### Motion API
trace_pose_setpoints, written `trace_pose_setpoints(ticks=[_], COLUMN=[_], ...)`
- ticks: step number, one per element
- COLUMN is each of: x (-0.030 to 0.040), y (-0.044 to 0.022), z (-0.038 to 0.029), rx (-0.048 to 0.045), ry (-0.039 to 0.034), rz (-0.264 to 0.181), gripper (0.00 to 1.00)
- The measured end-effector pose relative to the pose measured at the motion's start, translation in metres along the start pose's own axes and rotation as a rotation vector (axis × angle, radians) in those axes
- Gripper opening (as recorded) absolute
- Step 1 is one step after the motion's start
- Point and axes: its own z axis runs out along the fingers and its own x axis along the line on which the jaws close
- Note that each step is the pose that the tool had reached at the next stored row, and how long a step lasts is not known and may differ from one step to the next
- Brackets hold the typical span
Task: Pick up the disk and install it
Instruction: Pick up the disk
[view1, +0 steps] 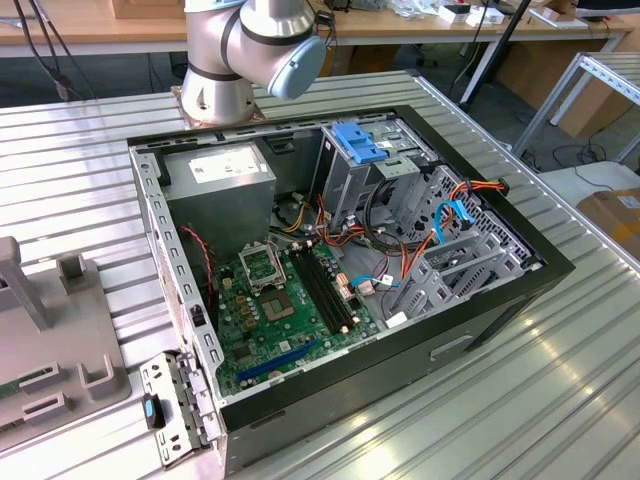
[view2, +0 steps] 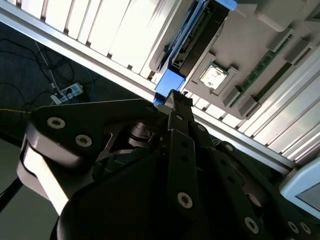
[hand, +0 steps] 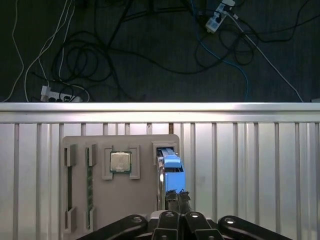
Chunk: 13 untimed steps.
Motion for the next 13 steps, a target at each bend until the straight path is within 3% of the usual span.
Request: trace_pose_setpoints(ticks=[3,7,8,9,10,11,13], x=[0.0000,0.0000,0.0000,0.0000,0.0000,0.0000,0.0000], y=[0.0000,0.0000,0.0000,0.0000,0.0000,0.0000,0.0000], z=[0.0001,0.0002,0.0003,0.0004,0.0004,0.0004,0.0005], rx=[0.0000,0.0000,0.0000,0.0000,-0.0001,0.0000,0.0000], ry=[0.0000,0.0000,0.0000,0.0000,0.0000,0.0000,0.0000], rz=[0.000,0.000,0.000,0.000,0.000,0.000,0.000], gripper=[0.11,0.36,0.48,0.54,0.54,0.60,0.60])
